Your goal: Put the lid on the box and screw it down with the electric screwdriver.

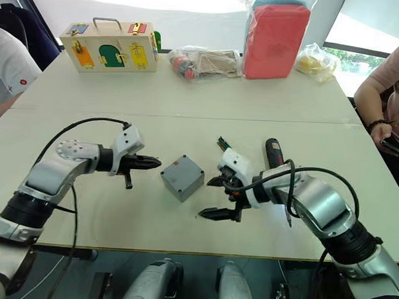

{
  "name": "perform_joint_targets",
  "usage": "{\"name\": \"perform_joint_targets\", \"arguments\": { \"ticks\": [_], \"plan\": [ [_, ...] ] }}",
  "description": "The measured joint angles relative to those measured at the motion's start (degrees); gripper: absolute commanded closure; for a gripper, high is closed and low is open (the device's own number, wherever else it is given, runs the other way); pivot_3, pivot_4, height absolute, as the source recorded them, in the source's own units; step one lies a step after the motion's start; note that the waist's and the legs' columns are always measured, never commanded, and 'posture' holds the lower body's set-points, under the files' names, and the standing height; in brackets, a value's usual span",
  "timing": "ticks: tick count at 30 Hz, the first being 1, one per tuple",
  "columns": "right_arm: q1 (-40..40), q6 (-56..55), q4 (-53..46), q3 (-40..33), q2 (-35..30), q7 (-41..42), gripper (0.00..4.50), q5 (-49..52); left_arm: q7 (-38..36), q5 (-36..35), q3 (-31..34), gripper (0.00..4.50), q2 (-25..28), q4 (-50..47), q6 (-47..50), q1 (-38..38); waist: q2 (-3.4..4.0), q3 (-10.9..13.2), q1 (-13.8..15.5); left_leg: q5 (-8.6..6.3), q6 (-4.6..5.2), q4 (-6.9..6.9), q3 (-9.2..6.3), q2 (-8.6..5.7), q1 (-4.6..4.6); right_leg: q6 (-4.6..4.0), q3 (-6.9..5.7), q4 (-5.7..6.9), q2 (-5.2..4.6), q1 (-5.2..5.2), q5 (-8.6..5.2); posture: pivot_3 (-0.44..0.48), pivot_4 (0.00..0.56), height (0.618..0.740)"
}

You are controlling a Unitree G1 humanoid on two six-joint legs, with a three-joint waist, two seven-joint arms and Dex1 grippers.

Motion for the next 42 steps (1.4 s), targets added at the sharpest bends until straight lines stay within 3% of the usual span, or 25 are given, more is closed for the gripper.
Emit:
{"name": "perform_joint_targets", "arguments": {
  "ticks": [5,10,17,32,38,42],
  "plan": [
    [-2.3,-6.6,7.8,2.6,1.9,0.8,0.07,-6.3,-1.8,-3.9,1.5,4.5,2.7,-10.7,5.5,9.6,-0.05,0.0,-0.5,-0.02,0.04,0.0,0.0,-0.01,-0.02,0.0,0.0,-0.03,-0.05,0.03,0.0,0.0,0.15,0.738],
    [-2.4,-9.5,8.9,4.9,4.5,2.1,0.07,-8.9,1.2,-6.4,2.0,4.5,-1.0,-16.1,9.4,10.7,-0.04,0.0,-0.3,-0.02,0.03,0.03,-0.02,-0.01,-0.01,0.0,-0.01,-0.01,-0.05,0.07,0.0,0.0,0.15,0.738],
    [0.3,-6.3,5.4,4.5,4.8,2.9,0.07,-8.6,5.6,-5.2,2.0,4.5,-3.9,-13.8,10.0,8.6,-0.05,0.0,-0.6,-0.02,0.03,0.02,-0.03,-0.01,-0.01,0.0,-0.01,0.02,-0.01,0.03,0.0,0.0,0.15,0.738],
    [1.6,-4.1,3.0,3.9,5.1,2.3,0.07,-8.1,3.2,-5.8,2.2,4.5,-1.7,-13.5,10.2,7.7,-0.05,0.0,-0.7,-0.01,0.02,0.02,-0.03,-0.01,-0.01,0.0,-0.01,0.01,-0.02,0.03,0.0,0.0,0.15,0.738],
    [-0.1,-1.3,3.5,-5.5,2.4,3.5,0.07,-3.5,1.6,-7.6,5.5,4.5,1.1,-10.9,10.6,4.3,-0.05,0.0,-0.5,-0.02,0.03,0.03,-0.04,-0.01,-0.01,0.0,-0.02,-0.02,-0.03,0.06,0.0,0.0,0.15,0.738],
    [-6.1,-1.7,14.1,-13.5,5.2,0.7,0.07,-2.0,1.0,-12.1,10.7,4.5,0.5,-10.1,12.5,-1.8,-0.07,0.0,-0.6,-0.02,0.02,0.04,-0.04,-0.01,0.01,0.0,-0.03,-0.01,-0.03,0.07,0.0,0.0,0.15,0.738]
  ]
}}
